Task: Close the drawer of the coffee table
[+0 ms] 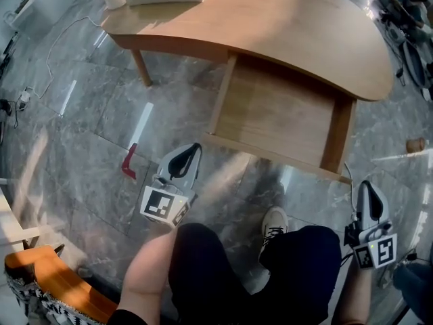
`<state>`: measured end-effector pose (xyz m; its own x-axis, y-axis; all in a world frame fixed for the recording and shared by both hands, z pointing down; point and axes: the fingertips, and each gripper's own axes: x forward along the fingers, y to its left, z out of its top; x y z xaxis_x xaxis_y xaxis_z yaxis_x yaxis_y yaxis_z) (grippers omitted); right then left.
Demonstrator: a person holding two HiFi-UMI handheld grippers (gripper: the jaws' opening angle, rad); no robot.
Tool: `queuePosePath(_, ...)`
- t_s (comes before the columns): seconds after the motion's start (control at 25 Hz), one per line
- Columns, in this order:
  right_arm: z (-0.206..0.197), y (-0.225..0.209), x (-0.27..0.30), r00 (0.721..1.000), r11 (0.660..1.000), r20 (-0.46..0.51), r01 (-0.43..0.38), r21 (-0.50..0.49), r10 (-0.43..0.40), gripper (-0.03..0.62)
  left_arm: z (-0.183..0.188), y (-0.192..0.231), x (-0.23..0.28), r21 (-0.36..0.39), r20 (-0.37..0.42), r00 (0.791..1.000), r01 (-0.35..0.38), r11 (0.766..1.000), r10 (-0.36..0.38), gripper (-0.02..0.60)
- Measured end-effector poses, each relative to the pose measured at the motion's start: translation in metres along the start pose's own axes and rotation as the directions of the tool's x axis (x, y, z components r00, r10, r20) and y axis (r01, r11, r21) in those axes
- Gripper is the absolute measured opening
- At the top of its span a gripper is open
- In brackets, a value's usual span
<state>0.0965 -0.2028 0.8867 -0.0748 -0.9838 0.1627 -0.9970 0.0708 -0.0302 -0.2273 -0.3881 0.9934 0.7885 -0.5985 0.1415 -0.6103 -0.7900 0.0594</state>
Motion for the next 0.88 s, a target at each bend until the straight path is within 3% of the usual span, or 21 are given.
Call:
queuePosePath(0.2,-0.033,-0.009,-0.016,0.999,0.998,-0.052,0.009,-0.060,-0.013,-0.002,-0.004,0.007,-0.008,-0.019,-0.020,0.999,-0.035,0.999,0.035,0.006)
queuePosePath(0.36,-0.061,-0.017,-0.021,0.994,0.999,-0.109,0.022,-0.033,-0.025,0.003,-0.004,0.008,-0.008,-0.007,-0.032,0.997,-0.064,0.998,0.064,0.008)
queuePosePath(0.4,-0.071,-0.018,-0.019,0.992,1.000,-0.125,0.017,-0.018,-0.019,0.065,-0.004,0.008,-0.008,-0.006,-0.038,0.997,-0.067,0.998,0.067,0.008)
queuePosePath(0.44,-0.080,-0.019,-0.017,0.990,1.000,-0.140,0.015,-0.004,-0.016,0.146,-0.005,0.008,-0.007,-0.009,-0.047,0.997,-0.066,0.998,0.066,0.031)
queuePosePath(0.48,-0.088,-0.020,-0.015,0.988,1.000,-0.154,0.019,0.007,-0.018,0.147,-0.006,0.007,-0.006,-0.013,-0.057,0.997,-0.062,0.998,0.061,0.159)
queuePosePath(0.52,-0.094,-0.021,-0.013,0.986,1.000,-0.164,0.024,0.016,-0.021,0.149,-0.008,0.007,-0.005,-0.014,-0.064,0.996,-0.058,0.998,0.057,0.210)
queuePosePath(0.88,-0.119,-0.026,0.008,0.987,0.999,-0.162,-0.003,0.044,0.010,0.196,-0.019,-0.005,0.017,0.030,-0.111,0.994,-0.003,1.000,0.006,0.230)
